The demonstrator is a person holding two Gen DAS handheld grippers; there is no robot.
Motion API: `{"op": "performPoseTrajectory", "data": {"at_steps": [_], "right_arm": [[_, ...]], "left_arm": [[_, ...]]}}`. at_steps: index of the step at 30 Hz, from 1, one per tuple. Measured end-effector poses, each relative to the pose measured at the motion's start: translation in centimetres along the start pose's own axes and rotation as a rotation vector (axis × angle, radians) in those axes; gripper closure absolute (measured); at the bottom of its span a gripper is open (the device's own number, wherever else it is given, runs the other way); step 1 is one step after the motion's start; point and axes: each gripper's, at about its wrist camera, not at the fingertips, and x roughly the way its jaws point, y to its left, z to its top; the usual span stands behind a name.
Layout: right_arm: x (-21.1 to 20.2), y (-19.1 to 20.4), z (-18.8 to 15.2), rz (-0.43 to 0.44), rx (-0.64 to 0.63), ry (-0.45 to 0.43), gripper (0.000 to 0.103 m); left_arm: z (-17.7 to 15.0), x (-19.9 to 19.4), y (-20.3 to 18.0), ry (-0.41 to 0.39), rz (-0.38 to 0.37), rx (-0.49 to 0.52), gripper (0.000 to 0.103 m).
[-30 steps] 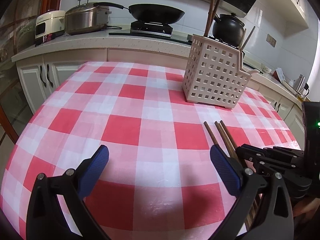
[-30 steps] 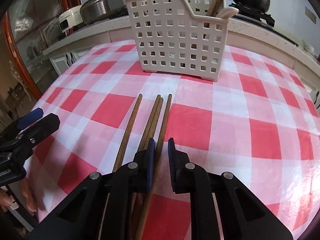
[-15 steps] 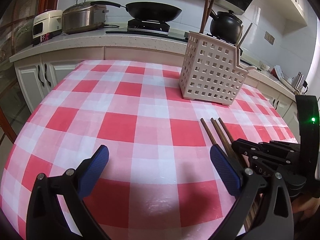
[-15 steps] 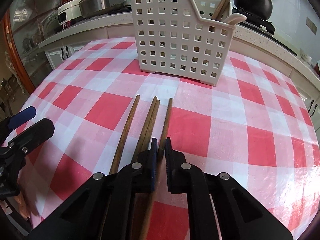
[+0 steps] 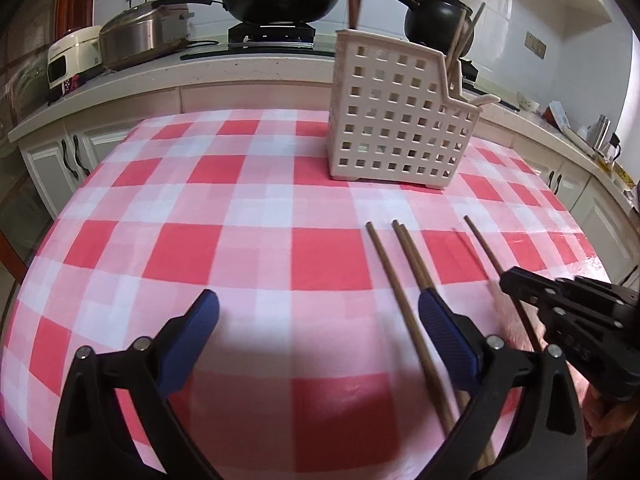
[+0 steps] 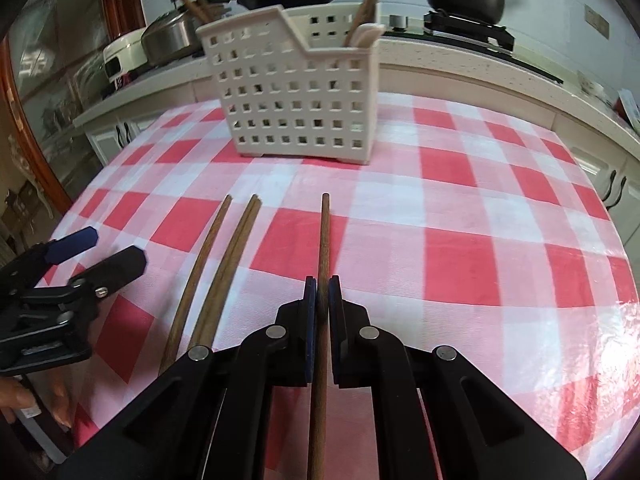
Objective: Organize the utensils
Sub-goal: 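Close the right gripper on one chopstick while the left gripper grasps another chopstick, then lift both held chopsticks upright and carry them over the caddy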
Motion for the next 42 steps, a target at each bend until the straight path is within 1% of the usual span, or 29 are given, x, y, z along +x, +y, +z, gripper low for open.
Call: {"op": "performPoseTrajectory", "data": {"at_steps": [2,4,7,11,14,16,17,18,19,22,26,27,28,35,42], "right_arm": [[-0.4,-0.6,-0.1,0.007,0.011,-0.009,0.097],[-0.7,-1.1,-0.1,0.013,0.022,-0.016,0.097],[-1.1,-2.0,-0.2,0.024,0.038,-0.030,0.097],[-1.3,-2.8,-0.4,0.046,0.052,-0.036,0.097],[-1.2,-3.1,-0.5,0.063,0.053,-0.035,0.097],[-1.2,-3.3,-0.5,0.076,0.052,-0.035,0.097],[-1.3,-3.3,-0.5,0.079,0.052,-0.036,0.097],[-1.3,-3.4,-0.5,0.084,0.051,-0.036,0.097],[-1.3,-3.5,-0.5,0.088,0.050,-0.037,0.097],[-1.2,-3.7,-0.5,0.101,0.054,-0.036,0.097],[-1.1,-3.6,-0.7,0.108,0.056,-0.030,0.097],[-1.1,-3.6,-0.7,0.107,0.055,-0.030,0.097],[-1.1,-3.5,-0.7,0.107,0.054,-0.029,0.097],[-1.1,-3.3,-0.6,0.106,0.052,-0.033,0.097],[-3.0,-2.7,0.4,0.114,0.051,-0.100,0.097]], "left_arm": [[0.2,0.5,-0.8,0.016,0.003,0.002,0.019],[0.4,1.1,-1.5,0.039,0.018,0.009,0.032],[0.4,2.0,-2.4,0.069,0.025,0.019,0.039],[0.4,2.6,-3.3,0.089,0.024,0.015,0.042],[0.4,3.2,-3.7,0.112,0.038,0.008,0.050],[0.2,3.4,-3.9,0.112,0.058,0.010,0.055],[0.2,3.4,-3.9,0.110,0.062,0.011,0.057],[0.2,3.3,-4.0,0.109,0.062,0.010,0.061],[0.2,3.3,-4.1,0.107,0.059,0.011,0.067],[0.1,3.3,-4.5,0.103,0.057,0.029,0.078],[0.0,3.3,-4.7,0.100,0.047,0.037,0.087],[0.0,3.3,-4.6,0.100,0.042,0.036,0.093],[0.0,3.3,-4.6,0.100,0.037,0.032,0.095],[0.0,2.9,-4.0,0.095,-0.009,0.013,0.096],[1.2,0.1,-3.8,0.011,-0.035,0.025,0.097]]}}
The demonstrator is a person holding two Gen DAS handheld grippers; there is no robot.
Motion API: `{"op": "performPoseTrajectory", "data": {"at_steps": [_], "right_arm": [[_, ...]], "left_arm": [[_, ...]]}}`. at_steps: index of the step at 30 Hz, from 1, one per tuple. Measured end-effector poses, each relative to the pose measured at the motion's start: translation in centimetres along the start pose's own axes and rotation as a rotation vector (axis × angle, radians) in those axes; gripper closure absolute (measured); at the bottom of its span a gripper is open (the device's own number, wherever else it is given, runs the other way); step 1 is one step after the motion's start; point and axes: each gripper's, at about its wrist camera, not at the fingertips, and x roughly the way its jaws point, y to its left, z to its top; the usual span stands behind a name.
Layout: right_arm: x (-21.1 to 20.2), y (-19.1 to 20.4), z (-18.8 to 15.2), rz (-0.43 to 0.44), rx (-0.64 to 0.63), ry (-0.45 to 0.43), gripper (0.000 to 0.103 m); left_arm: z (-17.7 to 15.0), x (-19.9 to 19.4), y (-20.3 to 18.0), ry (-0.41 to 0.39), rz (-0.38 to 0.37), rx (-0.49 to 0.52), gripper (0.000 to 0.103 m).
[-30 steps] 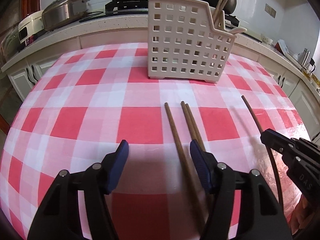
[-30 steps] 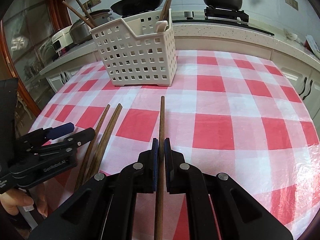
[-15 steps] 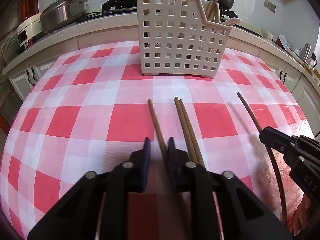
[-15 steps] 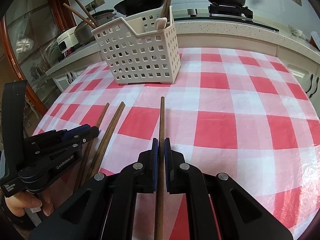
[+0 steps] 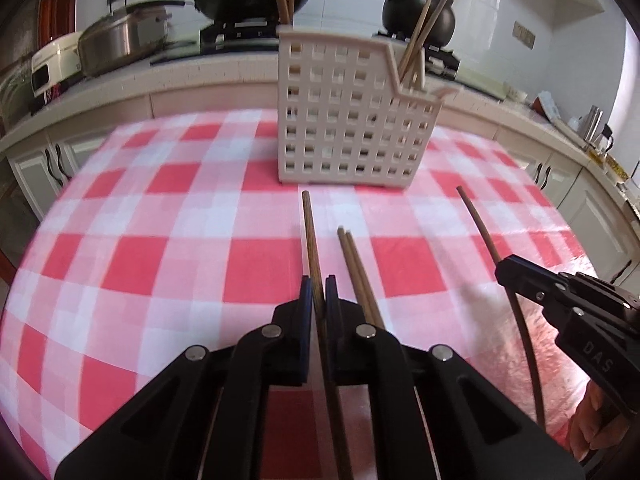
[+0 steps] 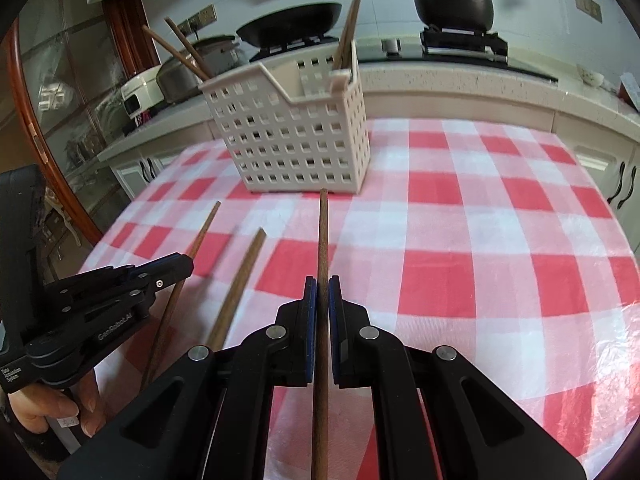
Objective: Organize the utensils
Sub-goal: 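Lift both held chopsticks upright and carry them over the caddy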
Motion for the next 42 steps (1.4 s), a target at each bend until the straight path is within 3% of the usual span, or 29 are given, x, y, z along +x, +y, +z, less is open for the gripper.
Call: {"op": "performPoseTrajectory", "data": {"at_steps": [12,24,42], "right_arm": [[-4.4,2.2,3.0,-0.005,-0.044,-0.141,0.097],[-8.3,4.3,3.2,-0.010,-0.084,-0.222,0.097],[-11.2,6.8,4.0,-0.029,-0.140,-0.292,0.097]], "left_arm": [[1.8,-6.8,-0.1,-0.175,-0.036,0.040,0.097],[1.3,-11.9,-0.7,-0.311,-0.064,0.085,0.097],[1.7,-15.6,-0.7,-0.405,-0.054,0.121,0.097]]}}
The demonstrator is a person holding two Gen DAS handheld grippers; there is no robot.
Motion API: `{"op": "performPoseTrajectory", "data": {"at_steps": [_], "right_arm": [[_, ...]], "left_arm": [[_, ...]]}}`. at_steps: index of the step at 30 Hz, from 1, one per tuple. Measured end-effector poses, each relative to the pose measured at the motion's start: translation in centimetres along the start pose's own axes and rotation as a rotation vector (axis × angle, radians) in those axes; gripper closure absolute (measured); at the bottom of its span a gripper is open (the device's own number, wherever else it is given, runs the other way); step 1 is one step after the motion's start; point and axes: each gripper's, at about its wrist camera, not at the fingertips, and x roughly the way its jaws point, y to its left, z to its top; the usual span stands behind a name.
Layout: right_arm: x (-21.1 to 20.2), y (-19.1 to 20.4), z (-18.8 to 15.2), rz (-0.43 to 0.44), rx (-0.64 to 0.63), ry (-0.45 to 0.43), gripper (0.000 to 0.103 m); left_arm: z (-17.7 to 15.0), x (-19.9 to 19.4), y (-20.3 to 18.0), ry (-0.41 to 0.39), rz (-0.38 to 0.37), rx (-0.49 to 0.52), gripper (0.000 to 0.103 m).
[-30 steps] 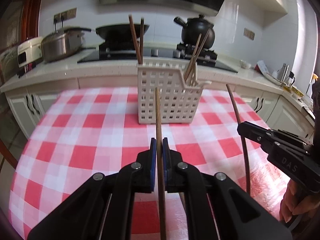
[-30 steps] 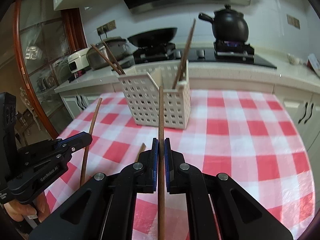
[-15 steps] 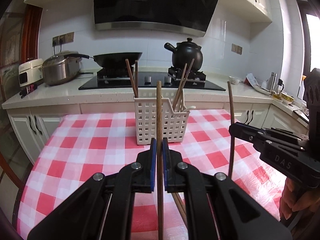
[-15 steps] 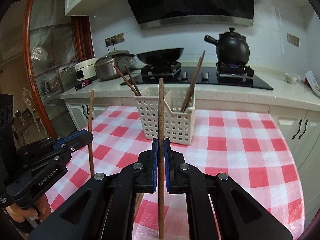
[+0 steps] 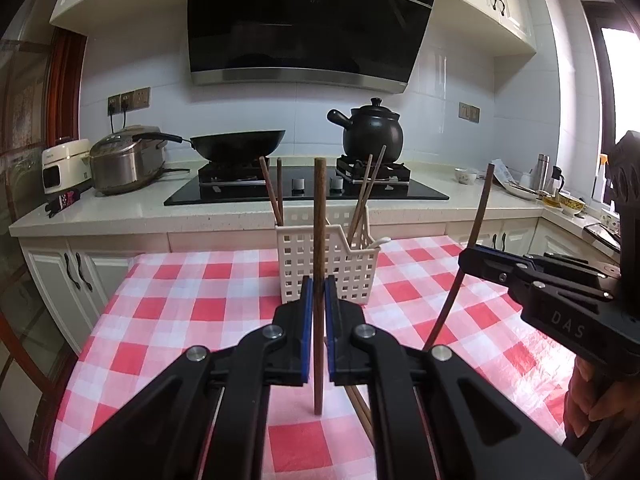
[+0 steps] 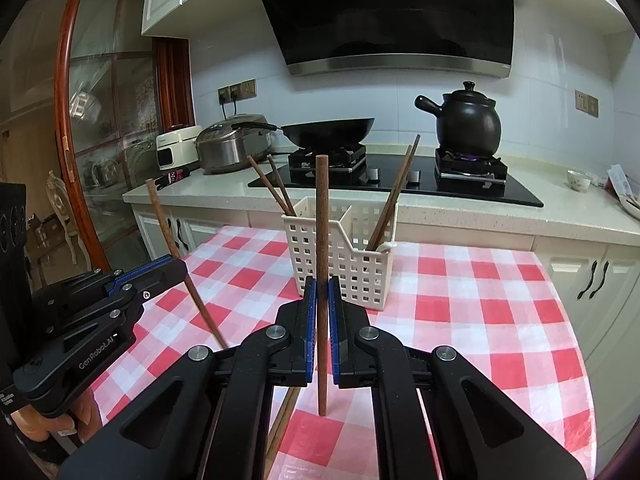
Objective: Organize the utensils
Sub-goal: 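Lift both held chopsticks upright and carry them over the caddy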
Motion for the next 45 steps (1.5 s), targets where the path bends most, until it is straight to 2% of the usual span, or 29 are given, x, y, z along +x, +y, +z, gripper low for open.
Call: {"op": "performPoseTrajectory", "data": {"at_steps": [13,26,38,45], "right_arm": [[-0.2,-0.1,2.8,-0.014,-0.031,-0.055,0.097],[0.1,-0.1,8.8,-0.024,-0.091,-0.145,0.097],[4.1,-1.4,15.1,-0.020,-0.099,-0.195,0.097],[7.8,-2.5,16.7,-0.015,-0.099,-0.196,0.097]], "left_arm": [[3.9,0.1,0.5,-0.069,0.006,0.026,0.097],[10.9,1.7,0.5,-0.156,-0.021,0.018,0.097],[19.2,5.5,1.2,-0.246,-0.024,-0.009,0.097],[21.5,9.4,2.3,-0.245,-0.031,-0.031,0.097]]}}
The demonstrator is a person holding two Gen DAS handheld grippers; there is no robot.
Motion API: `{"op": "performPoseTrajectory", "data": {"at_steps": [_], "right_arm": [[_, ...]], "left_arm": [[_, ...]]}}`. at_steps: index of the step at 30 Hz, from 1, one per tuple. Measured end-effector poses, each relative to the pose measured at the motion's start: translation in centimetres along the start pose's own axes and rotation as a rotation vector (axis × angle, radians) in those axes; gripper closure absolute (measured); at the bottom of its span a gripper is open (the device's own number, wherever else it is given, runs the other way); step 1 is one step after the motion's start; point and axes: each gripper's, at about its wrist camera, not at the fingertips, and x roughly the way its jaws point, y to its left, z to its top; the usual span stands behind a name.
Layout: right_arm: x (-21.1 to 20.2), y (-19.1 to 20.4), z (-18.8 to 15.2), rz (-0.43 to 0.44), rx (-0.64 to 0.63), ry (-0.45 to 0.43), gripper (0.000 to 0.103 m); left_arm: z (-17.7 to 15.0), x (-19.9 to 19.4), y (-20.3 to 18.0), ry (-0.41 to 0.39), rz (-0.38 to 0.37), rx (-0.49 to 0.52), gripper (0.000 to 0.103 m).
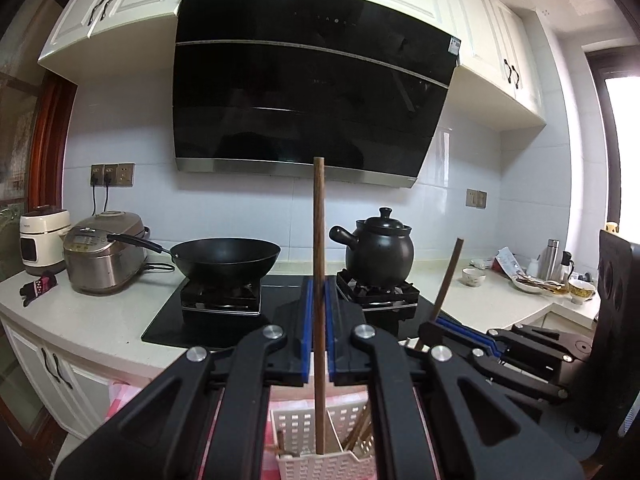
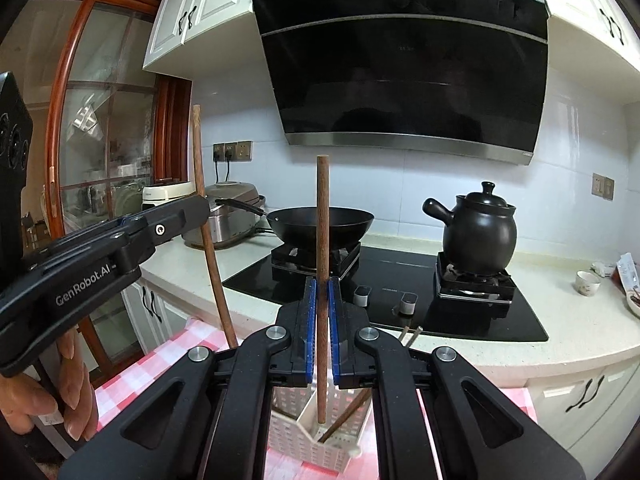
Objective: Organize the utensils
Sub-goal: 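Lower the left gripper's chopstick into the caddy and open while the right gripper lowers its chopstick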
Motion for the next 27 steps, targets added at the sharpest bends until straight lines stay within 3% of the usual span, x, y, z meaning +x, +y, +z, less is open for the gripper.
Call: {"op": "performPoseTrajectory", "data": {"at_steps": [17,19,23,27], "right_arm": [[8.5,-3.4,-5.8,0.087,0.089,0.138,0.097],[8.8,-3.5,-6.3,0.095,0.092,0.149,0.096],[8.7,-3.5,-6.6,0.089,0.099,0.155,0.095],[7.7,-3.3,-6.3,0.082,0.104,0.149,0.092]], "left_arm": [[-8.2,8.5,2.7,0.142,-0.006,-0.021,0.095],[-8.9,8.7,2.9,0.152,0.000,-0.022,0.080],[-9.6,8.3,3.7,0.163,0.007,-0.032,0.072],[-9.6,6.3,4.1,0.138,0.015,-0.038,0.056]]}}
